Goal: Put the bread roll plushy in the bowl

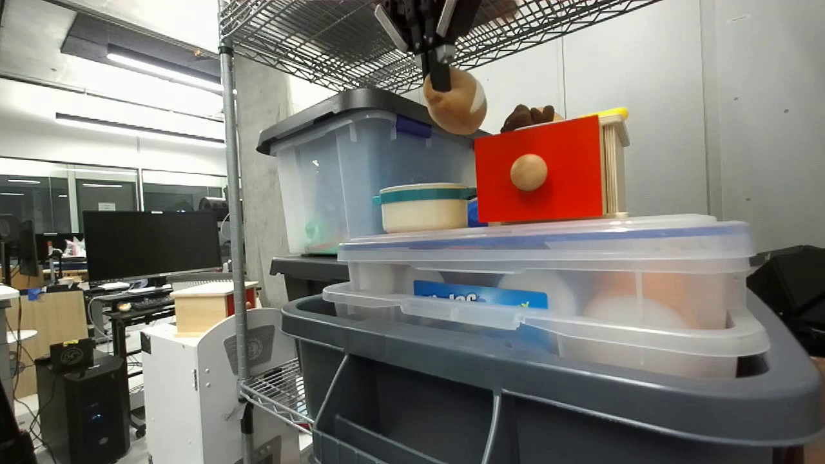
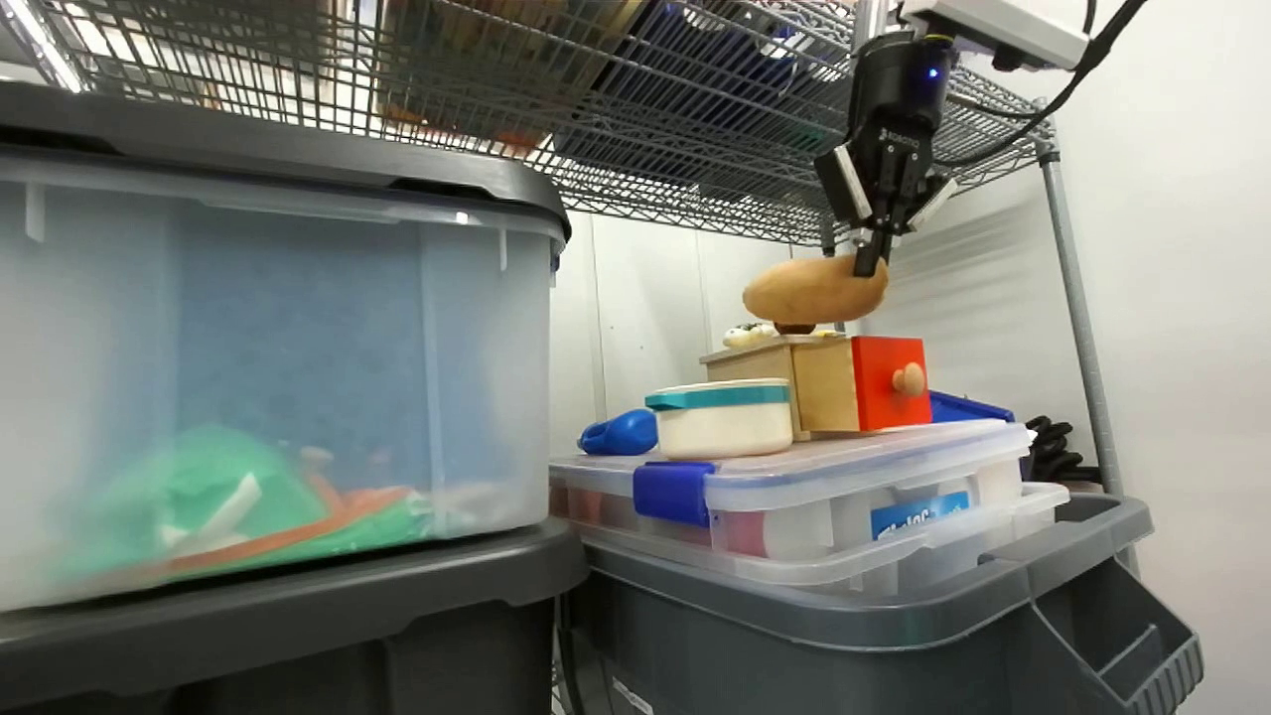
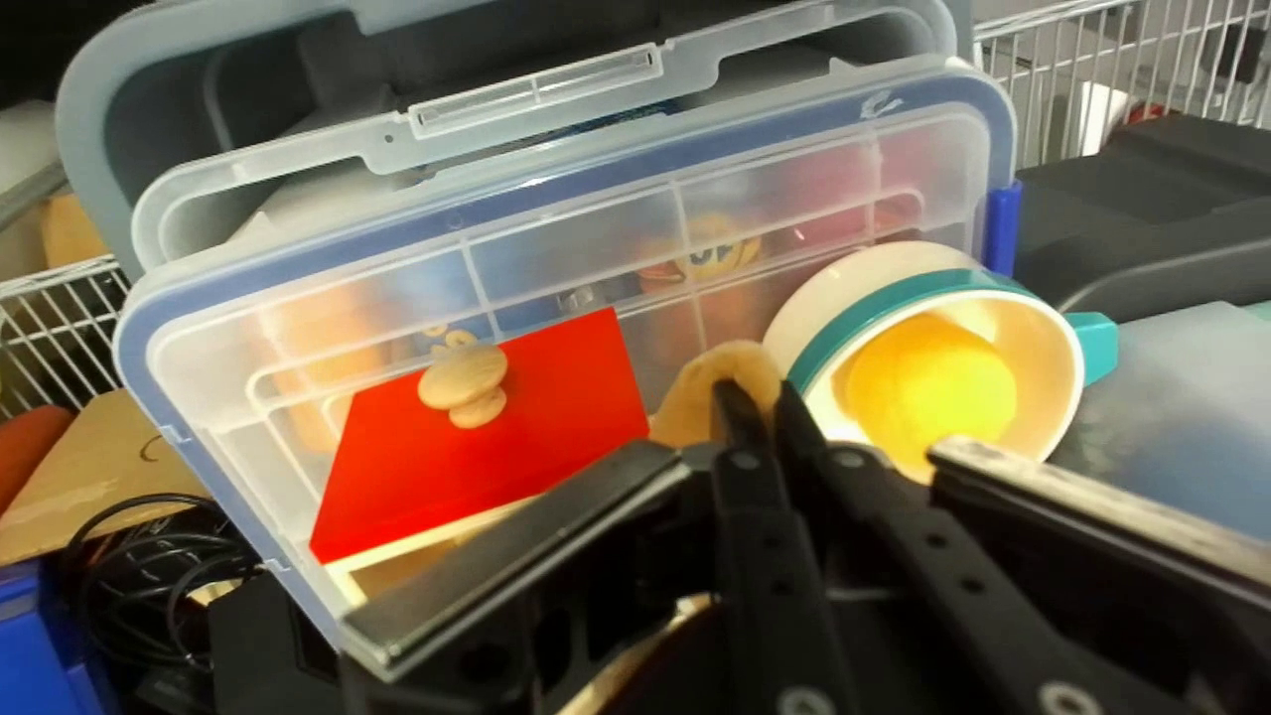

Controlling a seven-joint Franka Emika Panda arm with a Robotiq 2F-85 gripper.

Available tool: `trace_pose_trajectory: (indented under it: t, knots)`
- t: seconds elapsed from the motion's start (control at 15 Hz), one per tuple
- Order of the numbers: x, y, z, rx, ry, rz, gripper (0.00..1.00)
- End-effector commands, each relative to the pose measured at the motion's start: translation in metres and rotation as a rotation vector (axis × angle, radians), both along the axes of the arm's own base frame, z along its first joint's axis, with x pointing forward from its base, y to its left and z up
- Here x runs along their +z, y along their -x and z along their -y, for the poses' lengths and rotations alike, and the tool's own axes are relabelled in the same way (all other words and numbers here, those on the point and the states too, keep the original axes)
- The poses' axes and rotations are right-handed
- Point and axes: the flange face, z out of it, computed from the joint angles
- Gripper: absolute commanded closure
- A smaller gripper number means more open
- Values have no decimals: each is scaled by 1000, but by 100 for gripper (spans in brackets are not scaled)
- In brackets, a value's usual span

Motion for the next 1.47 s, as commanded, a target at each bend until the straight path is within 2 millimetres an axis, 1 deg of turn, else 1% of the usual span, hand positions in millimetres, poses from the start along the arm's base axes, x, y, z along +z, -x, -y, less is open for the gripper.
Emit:
trace_pose_trajectory:
  t: [0.0, 0.2, 0.4, 0.67, 1.0, 1.07, 1.13, 1.33, 1.4]
  knots:
    - [-7, -18, -19, -17, -32, 2, 99]
    - [-20, -32, -31, -18, -35, -12, 99]
    - [-27, -43, -36, -20, -29, -8, 99]
    - [-32, -56, -35, -26, -21, -2, 99]
    - [-27, -64, -39, -15, -13, 9, 99]
    - [-26, -64, -42, -13, -12, 10, 70]
    - [-25, -64, -44, -10, -9, 13, 68]
    - [-20, -65, -48, -7, -11, 19, 49]
    - [-18, -64, -49, -4, -13, 22, 40]
